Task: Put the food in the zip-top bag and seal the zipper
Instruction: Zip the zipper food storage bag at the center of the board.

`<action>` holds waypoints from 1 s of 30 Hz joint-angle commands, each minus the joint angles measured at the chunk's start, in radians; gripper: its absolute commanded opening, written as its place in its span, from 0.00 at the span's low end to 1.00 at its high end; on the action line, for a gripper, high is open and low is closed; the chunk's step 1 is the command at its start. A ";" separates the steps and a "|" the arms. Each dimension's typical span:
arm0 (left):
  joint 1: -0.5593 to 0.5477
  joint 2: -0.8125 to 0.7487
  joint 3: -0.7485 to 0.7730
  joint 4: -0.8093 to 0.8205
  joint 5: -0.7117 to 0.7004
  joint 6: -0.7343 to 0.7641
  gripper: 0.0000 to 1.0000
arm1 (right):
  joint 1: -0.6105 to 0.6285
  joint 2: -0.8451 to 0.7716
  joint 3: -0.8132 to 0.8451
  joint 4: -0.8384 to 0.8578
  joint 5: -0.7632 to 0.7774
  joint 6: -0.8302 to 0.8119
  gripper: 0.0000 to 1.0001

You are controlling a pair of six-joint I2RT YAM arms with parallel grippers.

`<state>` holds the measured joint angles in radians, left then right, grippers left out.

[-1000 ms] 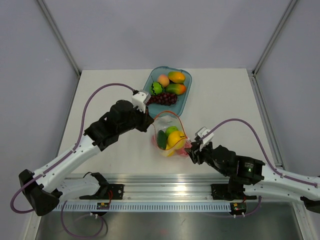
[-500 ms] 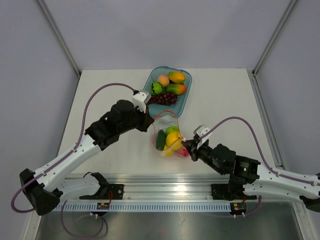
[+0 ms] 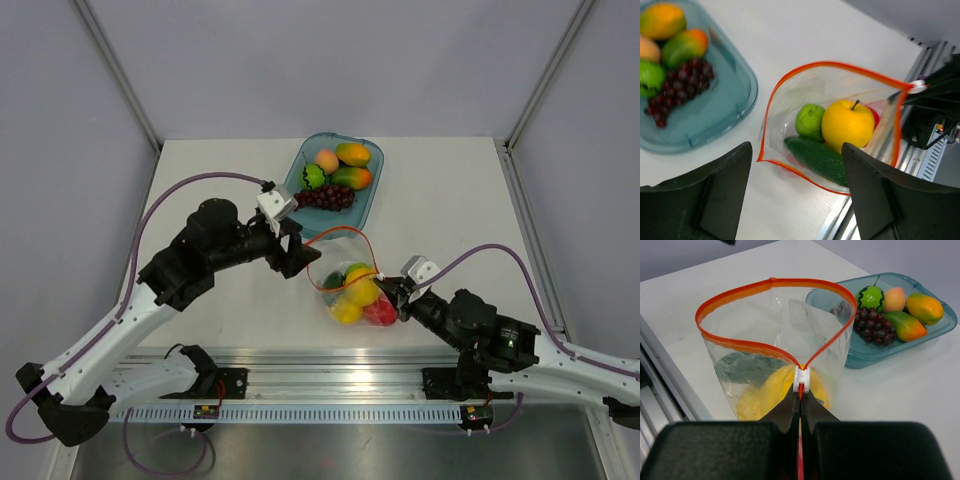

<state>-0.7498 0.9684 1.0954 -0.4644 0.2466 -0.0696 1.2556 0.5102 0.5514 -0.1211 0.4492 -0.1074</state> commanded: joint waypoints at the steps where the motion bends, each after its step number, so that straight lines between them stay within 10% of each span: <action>1: -0.032 -0.011 0.067 0.104 0.223 0.161 0.73 | -0.005 0.004 0.062 -0.011 -0.037 -0.066 0.00; 7: -0.121 0.016 -0.026 0.265 0.491 0.401 0.70 | -0.004 0.036 0.062 -0.023 -0.061 -0.060 0.00; 14: -0.177 0.102 -0.032 0.273 0.490 0.611 0.68 | -0.005 0.022 0.050 -0.037 -0.081 -0.035 0.00; 30: -0.212 0.283 0.075 0.264 0.563 0.639 0.53 | -0.004 0.033 0.051 -0.046 -0.089 -0.014 0.00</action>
<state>-0.9527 1.2423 1.1198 -0.2520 0.7509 0.5510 1.2556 0.5354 0.5739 -0.1722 0.3737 -0.1295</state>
